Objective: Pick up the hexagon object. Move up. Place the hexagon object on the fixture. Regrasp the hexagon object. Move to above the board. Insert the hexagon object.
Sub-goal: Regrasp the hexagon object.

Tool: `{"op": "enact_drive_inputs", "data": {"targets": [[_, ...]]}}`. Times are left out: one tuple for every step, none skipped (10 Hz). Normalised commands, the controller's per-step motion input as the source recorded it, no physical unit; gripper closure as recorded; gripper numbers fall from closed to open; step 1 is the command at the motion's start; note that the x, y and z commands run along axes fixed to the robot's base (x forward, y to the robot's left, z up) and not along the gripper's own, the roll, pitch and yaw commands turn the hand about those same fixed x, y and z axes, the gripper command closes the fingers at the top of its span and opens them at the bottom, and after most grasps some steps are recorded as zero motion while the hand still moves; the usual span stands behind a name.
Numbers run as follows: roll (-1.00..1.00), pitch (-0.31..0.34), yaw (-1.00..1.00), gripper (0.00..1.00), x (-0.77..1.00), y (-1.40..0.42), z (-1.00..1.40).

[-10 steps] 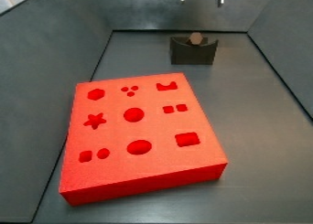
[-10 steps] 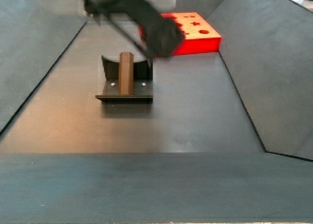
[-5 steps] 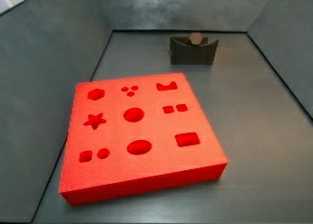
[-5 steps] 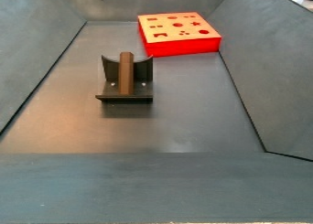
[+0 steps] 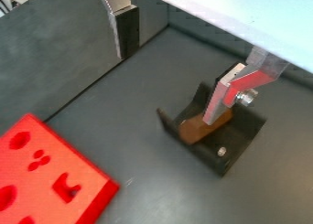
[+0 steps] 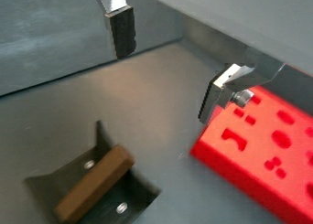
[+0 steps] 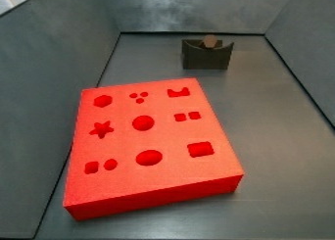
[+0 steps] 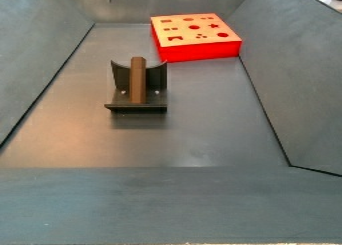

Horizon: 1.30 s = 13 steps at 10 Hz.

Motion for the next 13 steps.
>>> {"op": "enact_drive_inputs", "data": {"targets": [[1.00,0.009,0.02,0.00,-0.03,-0.02,0.00],[1.00,0.004,0.02,0.00,-0.02,-0.02,0.00],[1.00,0.000,0.02,0.00,-0.02,-0.02,0.00],[1.00,-0.001,0.02,0.00,-0.02,-0.02,0.00],[1.00,0.002,0.02,0.00,-0.02,-0.02,0.01],[1.00,0.006,0.02,0.00,-0.01,-0.02,0.02],[1.00,0.012,0.03,0.00,0.00,-0.02,0.00],[1.00,0.016,0.03,0.00,0.01,-0.02,-0.01],[1.00,0.026,0.03,0.00,0.03,-0.02,-0.01],[1.00,0.037,0.03,0.00,0.04,-0.02,-0.01],[1.00,0.053,0.04,0.00,0.06,-0.03,-0.01],[1.00,0.066,0.04,0.00,0.07,-0.03,-0.01],[1.00,0.095,0.06,0.00,0.08,-0.03,-0.01]]}}
